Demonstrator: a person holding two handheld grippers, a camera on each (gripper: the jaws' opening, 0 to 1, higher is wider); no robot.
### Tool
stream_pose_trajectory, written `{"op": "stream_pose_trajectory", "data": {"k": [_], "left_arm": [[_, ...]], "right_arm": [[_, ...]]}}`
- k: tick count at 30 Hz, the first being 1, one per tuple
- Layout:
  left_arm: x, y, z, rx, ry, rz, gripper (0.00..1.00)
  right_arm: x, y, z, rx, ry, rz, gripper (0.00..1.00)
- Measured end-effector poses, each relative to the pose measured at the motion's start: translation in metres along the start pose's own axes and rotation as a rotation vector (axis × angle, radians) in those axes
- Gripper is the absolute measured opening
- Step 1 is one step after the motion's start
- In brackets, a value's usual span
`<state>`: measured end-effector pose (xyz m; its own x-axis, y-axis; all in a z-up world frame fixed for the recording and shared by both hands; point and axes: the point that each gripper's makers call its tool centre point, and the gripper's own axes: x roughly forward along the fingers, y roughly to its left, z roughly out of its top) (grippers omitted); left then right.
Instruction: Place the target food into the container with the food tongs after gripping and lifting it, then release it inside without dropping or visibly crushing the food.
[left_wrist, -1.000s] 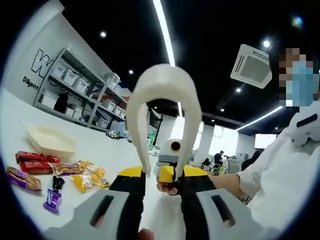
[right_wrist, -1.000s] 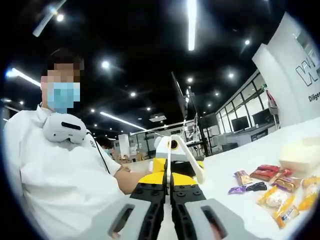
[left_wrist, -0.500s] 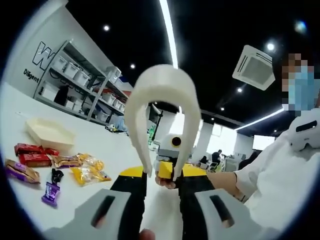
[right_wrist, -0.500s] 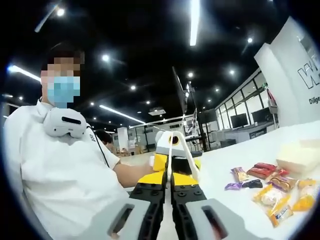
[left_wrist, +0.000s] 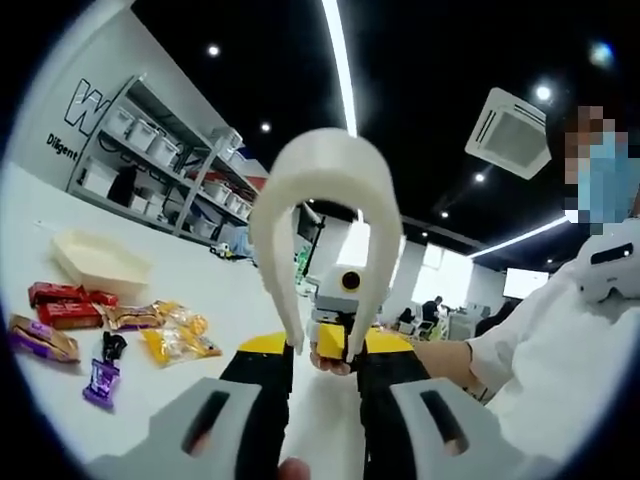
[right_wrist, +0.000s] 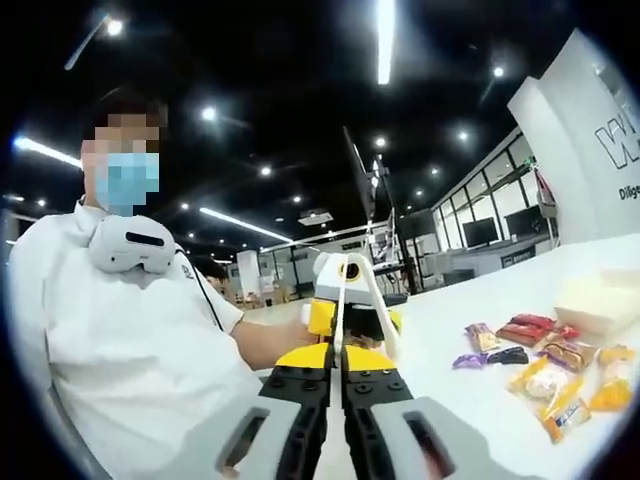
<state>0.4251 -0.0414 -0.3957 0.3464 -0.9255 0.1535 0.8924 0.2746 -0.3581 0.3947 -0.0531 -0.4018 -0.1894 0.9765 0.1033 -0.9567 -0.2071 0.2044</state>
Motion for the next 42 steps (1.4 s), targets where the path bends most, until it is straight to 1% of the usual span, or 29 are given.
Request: {"op": "stream_pose_trajectory", "data": {"k": [5, 6, 9, 11, 15, 16, 21, 26, 33, 38, 42], "left_arm": [[0.0, 0.0, 0.001, -0.01, -0.005, 0.002, 0.26], [0.0, 0.001, 0.002, -0.012, -0.008, 0.008, 0.27], [0.0, -0.001, 0.002, -0.006, -0.01, 0.005, 0.28], [0.001, -0.002, 0.001, 0.007, -0.012, 0.009, 0.29], [0.002, -0.003, 0.003, 0.009, -0.021, 0.0, 0.31], [0.002, -0.004, 0.004, 0.012, -0.031, -0.004, 0.31], [0.004, -0.007, 0.005, 0.014, -0.035, -0.016, 0.32], [0.004, -0.008, 0.008, 0.001, -0.064, -0.026, 0.31], [0.004, -0.011, 0.009, 0.003, -0.064, -0.039, 0.28], [0.004, -0.012, 0.008, 0.006, -0.049, -0.047, 0.26], [0.004, -0.013, 0.006, 0.005, -0.029, -0.053, 0.25]], "right_arm": [[0.0, 0.002, 0.001, 0.01, -0.024, 0.013, 0.0], [0.0, 0.002, 0.002, -0.004, -0.037, 0.012, 0.0], [0.001, 0.004, 0.003, -0.003, -0.049, 0.021, 0.0], [0.002, 0.006, 0.005, -0.01, -0.069, 0.03, 0.0], [0.004, 0.009, 0.01, 0.003, -0.103, 0.05, 0.0], [0.004, 0.009, 0.01, 0.001, -0.104, 0.051, 0.0], [0.006, 0.012, 0.012, 0.006, -0.12, 0.066, 0.0], [0.01, 0.012, 0.014, 0.004, -0.142, 0.07, 0.0], [0.011, 0.012, 0.015, 0.005, -0.136, 0.07, 0.0], [0.011, 0.012, 0.014, 0.012, -0.132, 0.069, 0.0], [0.011, 0.011, 0.012, 0.017, -0.117, 0.066, 0.0]]}}
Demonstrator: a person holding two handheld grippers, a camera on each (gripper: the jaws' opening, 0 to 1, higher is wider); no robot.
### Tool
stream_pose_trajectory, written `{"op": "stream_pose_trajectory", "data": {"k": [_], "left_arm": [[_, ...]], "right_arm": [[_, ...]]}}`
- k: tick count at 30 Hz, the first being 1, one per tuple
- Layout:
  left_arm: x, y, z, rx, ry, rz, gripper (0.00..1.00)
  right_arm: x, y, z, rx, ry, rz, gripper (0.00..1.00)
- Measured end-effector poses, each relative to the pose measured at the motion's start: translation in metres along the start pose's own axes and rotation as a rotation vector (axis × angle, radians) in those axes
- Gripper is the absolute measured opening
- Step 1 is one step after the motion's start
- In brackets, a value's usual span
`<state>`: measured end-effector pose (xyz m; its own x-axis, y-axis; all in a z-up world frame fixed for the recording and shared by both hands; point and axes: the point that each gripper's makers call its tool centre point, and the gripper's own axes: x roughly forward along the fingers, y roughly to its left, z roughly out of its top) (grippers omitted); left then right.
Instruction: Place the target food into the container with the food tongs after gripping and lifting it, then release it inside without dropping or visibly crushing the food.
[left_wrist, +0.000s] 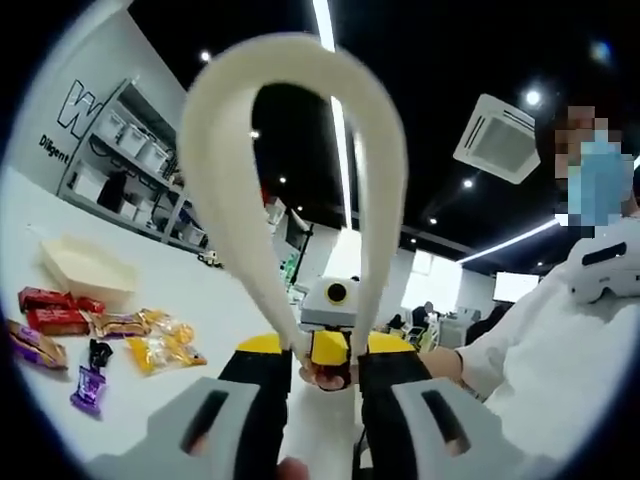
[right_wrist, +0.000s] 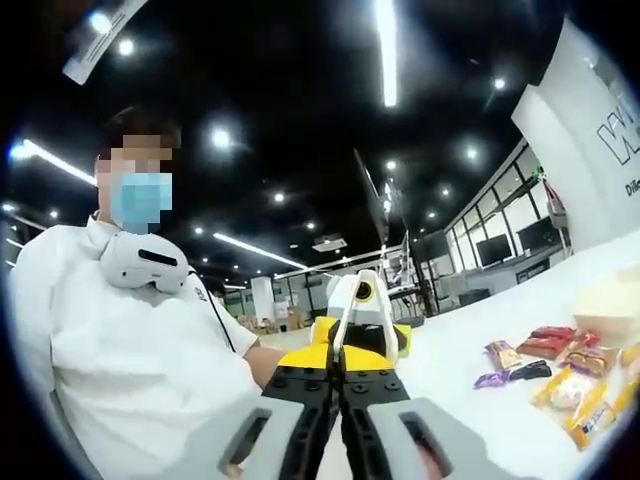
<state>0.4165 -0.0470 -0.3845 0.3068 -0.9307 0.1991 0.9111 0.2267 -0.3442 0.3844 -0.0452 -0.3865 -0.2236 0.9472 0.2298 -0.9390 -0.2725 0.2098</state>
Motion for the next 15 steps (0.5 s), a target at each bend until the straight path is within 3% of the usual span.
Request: {"op": "stream_pose_trajectory", "data": {"k": [15], "left_arm": [[0.0009, -0.0028, -0.0009, 0.023, 0.014, -0.004, 0.27]], "right_arm": [[-0.0004, 0.0057, 0.0001, -0.007, 0.043, 0.034, 0.0]]}}
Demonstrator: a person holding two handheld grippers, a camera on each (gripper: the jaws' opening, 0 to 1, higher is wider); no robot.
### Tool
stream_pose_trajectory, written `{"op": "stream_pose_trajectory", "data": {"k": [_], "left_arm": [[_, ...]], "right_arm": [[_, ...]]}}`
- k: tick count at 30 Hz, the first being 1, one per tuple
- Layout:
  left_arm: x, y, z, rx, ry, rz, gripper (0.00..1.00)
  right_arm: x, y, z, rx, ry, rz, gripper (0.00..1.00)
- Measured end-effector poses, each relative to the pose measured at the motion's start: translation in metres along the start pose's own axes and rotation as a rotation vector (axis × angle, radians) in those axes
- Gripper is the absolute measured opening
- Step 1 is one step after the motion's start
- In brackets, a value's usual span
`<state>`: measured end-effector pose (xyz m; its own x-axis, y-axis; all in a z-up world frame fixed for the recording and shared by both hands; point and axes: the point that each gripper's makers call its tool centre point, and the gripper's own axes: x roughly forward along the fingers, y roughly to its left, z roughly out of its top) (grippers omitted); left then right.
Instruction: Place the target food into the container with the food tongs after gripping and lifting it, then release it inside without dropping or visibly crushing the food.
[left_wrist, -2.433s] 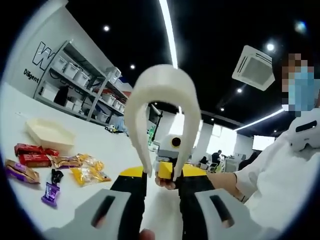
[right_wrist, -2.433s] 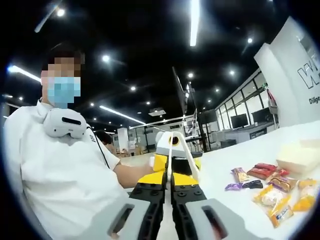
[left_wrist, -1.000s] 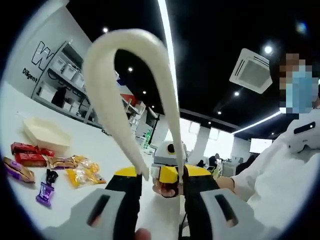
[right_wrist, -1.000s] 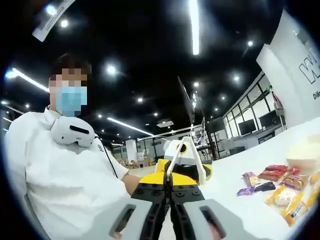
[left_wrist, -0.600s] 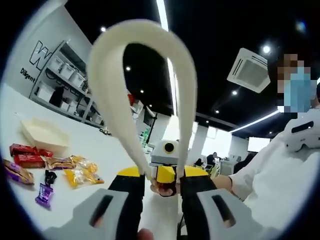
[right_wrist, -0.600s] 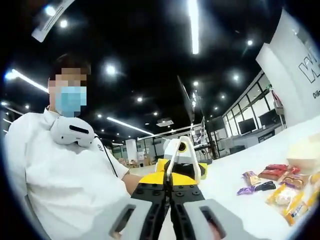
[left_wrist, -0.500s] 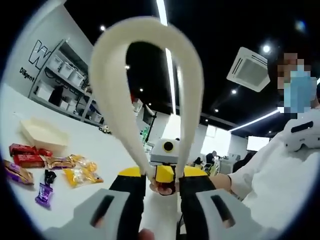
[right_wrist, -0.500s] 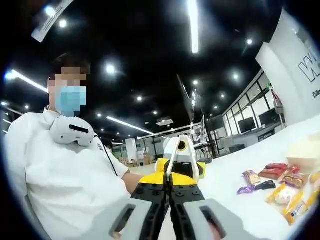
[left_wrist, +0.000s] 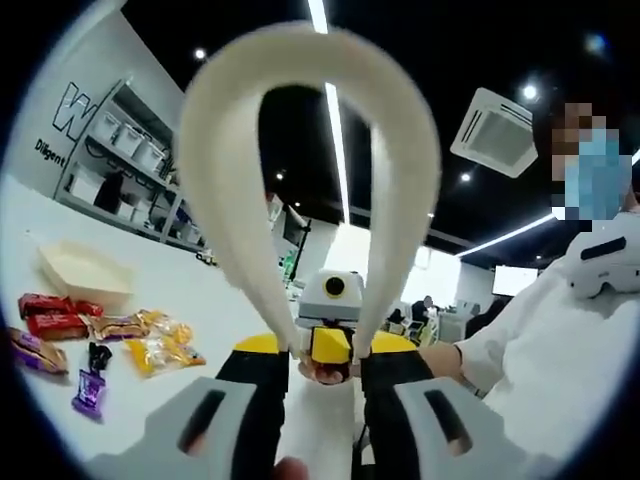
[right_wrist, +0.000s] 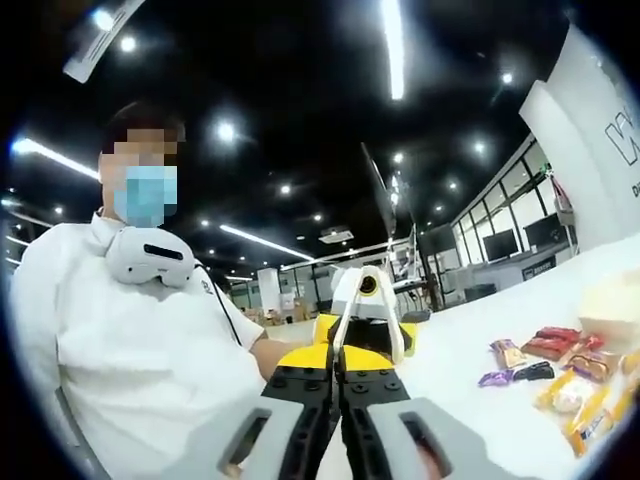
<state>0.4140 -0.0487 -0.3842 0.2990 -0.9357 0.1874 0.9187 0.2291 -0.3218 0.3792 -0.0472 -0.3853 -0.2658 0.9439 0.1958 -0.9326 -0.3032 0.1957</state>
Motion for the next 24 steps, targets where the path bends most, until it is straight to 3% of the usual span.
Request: {"op": "stream_pose_trajectory", "data": {"k": [9, 24], "left_arm": [[0.0001, -0.0007, 0.0002, 0.025, -0.014, 0.006, 0.25], [-0.0006, -0.0004, -0.0011, -0.001, -0.017, 0.003, 0.29]], "right_arm": [[-0.0013, -0.0024, 0.0, -0.024, 0.021, -0.012, 0.0], [-0.0007, 0.0014, -0.0014, -0.033, 0.039, 0.002, 0.0]]}}
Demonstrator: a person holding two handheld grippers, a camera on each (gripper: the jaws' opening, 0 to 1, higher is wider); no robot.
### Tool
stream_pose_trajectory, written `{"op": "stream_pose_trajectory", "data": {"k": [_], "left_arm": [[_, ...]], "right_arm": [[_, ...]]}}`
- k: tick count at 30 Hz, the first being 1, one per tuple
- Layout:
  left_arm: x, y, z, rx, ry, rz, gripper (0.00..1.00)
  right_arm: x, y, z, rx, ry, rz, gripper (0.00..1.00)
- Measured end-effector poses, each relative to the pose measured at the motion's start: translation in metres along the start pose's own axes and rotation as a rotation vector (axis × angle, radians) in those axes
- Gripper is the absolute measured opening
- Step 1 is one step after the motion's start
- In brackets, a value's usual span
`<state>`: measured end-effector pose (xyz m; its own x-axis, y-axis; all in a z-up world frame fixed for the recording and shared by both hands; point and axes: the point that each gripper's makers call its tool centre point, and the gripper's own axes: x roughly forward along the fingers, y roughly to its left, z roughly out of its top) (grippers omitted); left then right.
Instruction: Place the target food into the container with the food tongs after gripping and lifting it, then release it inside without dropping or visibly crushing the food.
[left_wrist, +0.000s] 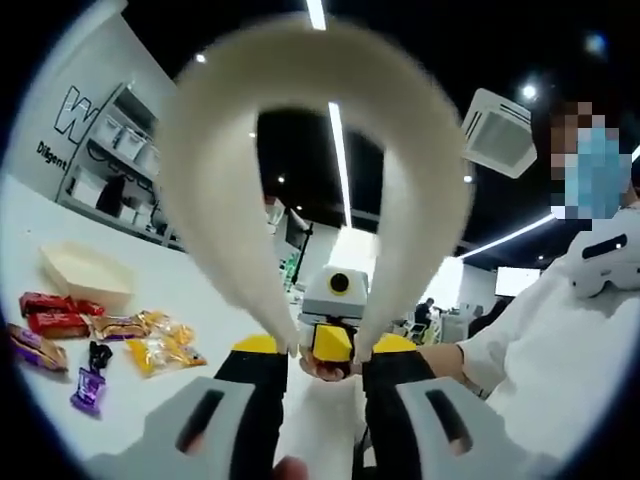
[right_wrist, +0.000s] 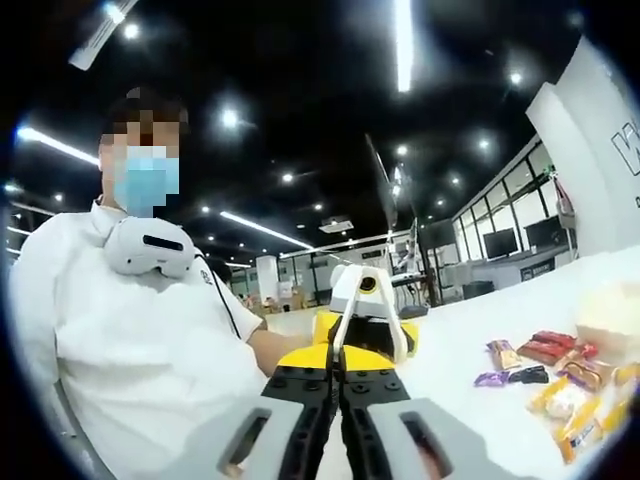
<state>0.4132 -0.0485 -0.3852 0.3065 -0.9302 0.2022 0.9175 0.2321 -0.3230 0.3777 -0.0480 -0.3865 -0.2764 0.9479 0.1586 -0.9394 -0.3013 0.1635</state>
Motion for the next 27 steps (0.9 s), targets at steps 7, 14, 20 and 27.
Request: {"op": "stream_pose_trajectory", "data": {"k": [7, 14, 20, 27], "left_arm": [[0.001, -0.005, 0.005, -0.006, -0.036, -0.019, 0.29], [0.0, -0.007, 0.008, -0.024, -0.064, -0.029, 0.29], [0.0, -0.008, 0.009, -0.028, -0.074, -0.036, 0.29], [-0.001, -0.009, 0.011, -0.023, -0.085, -0.045, 0.27]], "right_arm": [[0.002, 0.004, 0.005, 0.025, -0.061, 0.025, 0.0], [0.006, 0.005, 0.006, 0.041, -0.096, 0.038, 0.0], [0.009, 0.007, 0.007, 0.045, -0.105, 0.044, 0.0], [0.01, 0.005, 0.009, 0.025, -0.087, 0.026, 0.0]]}}
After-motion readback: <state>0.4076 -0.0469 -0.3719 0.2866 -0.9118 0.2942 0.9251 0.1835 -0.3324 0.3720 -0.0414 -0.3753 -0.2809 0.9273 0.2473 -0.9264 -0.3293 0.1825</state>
